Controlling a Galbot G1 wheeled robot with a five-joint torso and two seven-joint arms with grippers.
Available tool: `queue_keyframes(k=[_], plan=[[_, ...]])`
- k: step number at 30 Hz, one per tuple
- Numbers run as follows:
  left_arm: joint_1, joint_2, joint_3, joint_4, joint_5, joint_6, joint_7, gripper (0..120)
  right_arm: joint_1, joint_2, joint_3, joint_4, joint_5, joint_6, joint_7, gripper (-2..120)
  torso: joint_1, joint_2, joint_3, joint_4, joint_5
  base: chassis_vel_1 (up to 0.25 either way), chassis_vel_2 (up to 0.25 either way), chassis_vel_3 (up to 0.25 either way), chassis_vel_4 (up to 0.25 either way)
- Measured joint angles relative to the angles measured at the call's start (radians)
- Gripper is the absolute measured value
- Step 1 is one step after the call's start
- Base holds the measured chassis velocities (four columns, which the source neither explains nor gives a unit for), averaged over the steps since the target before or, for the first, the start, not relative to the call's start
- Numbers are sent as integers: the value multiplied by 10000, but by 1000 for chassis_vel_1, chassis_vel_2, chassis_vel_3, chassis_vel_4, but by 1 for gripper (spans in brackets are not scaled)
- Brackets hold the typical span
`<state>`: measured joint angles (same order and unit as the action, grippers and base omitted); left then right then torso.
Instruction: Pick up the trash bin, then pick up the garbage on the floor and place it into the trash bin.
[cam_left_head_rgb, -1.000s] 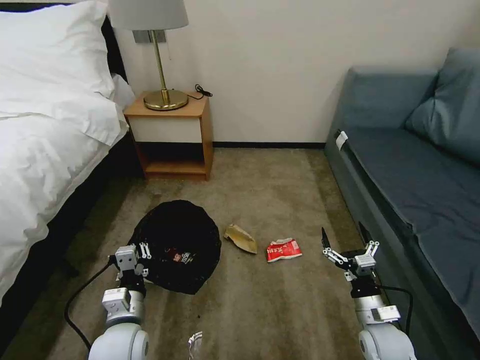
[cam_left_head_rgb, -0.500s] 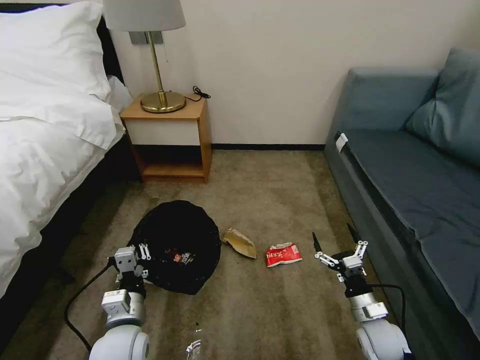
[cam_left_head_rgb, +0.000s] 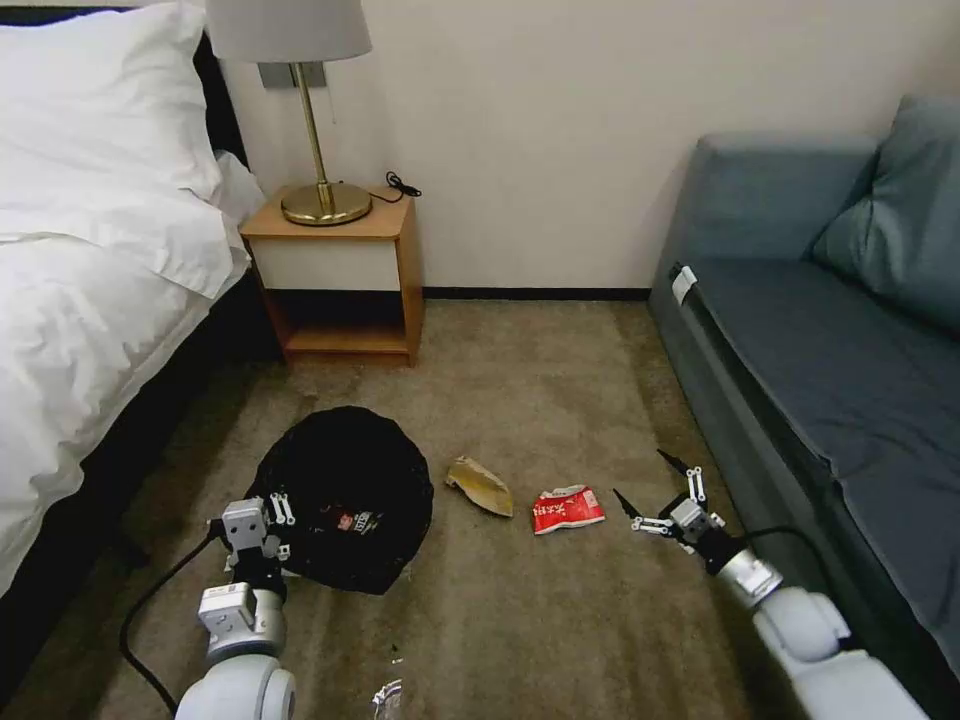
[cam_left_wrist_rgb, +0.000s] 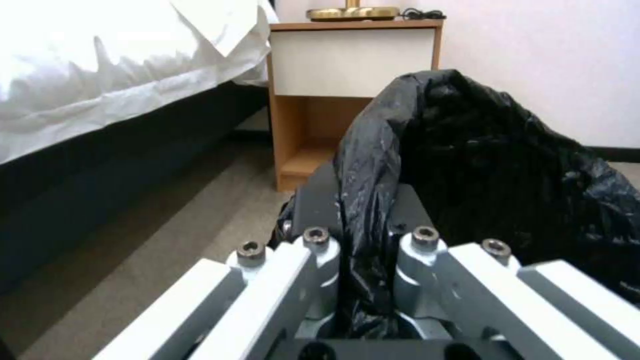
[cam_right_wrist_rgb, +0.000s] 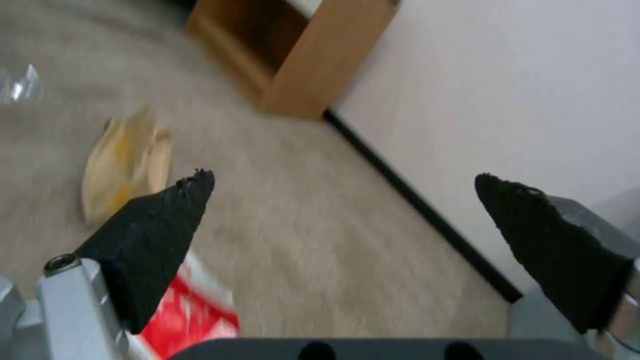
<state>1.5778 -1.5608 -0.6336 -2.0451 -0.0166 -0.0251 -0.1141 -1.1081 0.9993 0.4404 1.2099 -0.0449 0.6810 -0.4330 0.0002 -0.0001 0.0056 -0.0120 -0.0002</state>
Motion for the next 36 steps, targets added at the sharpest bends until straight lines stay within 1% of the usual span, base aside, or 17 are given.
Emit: queue_keyframes(k=[1,3,4,6,7,9,11,14,16,18,19,22,23,24,28,33,36], plan=[[0,0,0,0,0,0,0,5,0,0,0,0,0,0,0,100,0,0,0,0,0,0,0,0,0],[-62,-19,18,66,28,-37,0,5,637,28,-72,-989,-383,199,-790,100,0,0,0,0,0,0,0,0,0],[-62,-19,18,66,28,-37,0,5,637,28,-72,-989,-383,199,-790,100,0,0,0,0,0,0,0,0,0],[-135,-42,-15,140,32,-58,-5,5,1297,419,-74,-2045,-1163,495,-1436,100,0,0,1,-2,2,0,0,0,0],[-135,-42,-15,140,32,-58,-5,5,1297,419,-74,-2045,-1163,495,-1436,100,0,0,1,-2,2,0,0,0,0],[-184,-51,-29,212,44,-76,-9,5,1779,867,39,-2773,-1870,741,-1845,100,0,0,1,2,2,0,0,0,0],[-206,-51,-29,250,48,-84,-10,5,1967,1042,60,-3020,-2092,789,-1983,100,0,0,0,4,2,0,0,0,0],[-229,-47,-29,286,51,-96,-11,5,2084,1133,57,-3163,-2196,795,-2048,100,0,0,1,3,3,0,0,0,0],[-366,-35,-77,438,49,-143,-12,5,2642,1421,-20,-3652,-2684,790,-2165,100,0,0,1,-4,-3,0,0,0,0],[-400,-30,-106,483,40,-162,-9,5,2870,1545,-33,-3842,-2861,797,-2186,100,0,-1,1,-4,-1,0,0,0,0],[-450,-29,-177,571,12,-211,-8,5,3421,1875,-40,-4347,-3242,853,-2210,100,0,0,1,-2,-3,0,0,0,0],[-469,-27,-216,628,-12,-249,-6,5,3824,2103,-40,-4737,-3485,935,-2209,100,0,0,1,4,-2,0,0,0,0],[-500,-21,-262,706,-37,-302,-3,5,4226,2340,-51,-5132,-3770,1001,-2207,100,1,0,1,9,-1,0,0,0,0],[-535,-19,-314,764,-76,-328,-4,5,4493,2463,-170,-5432,-3886,1023,-2187,100,0,0,0,8,-2,0,0,0,0],[-662,-14,-381,910,-133,-349,0,5,4833,2513,-750,-5995,-3921,991,-2066,100,0,0,0,-2,-2,0,0,0,0],[-697,-21,-386,978,-149,-365,19,5,5142,2452,-1220,-6666,-4104,958,-1667,100,0,0,0,0,0,0,0,0,0],[-702,-14,-409,1008,-153,-380,23,5,5286,2217,-1588,-6876,-4132,942,-1352,100,0,-1,0,-1,0,0,0,0,0]])
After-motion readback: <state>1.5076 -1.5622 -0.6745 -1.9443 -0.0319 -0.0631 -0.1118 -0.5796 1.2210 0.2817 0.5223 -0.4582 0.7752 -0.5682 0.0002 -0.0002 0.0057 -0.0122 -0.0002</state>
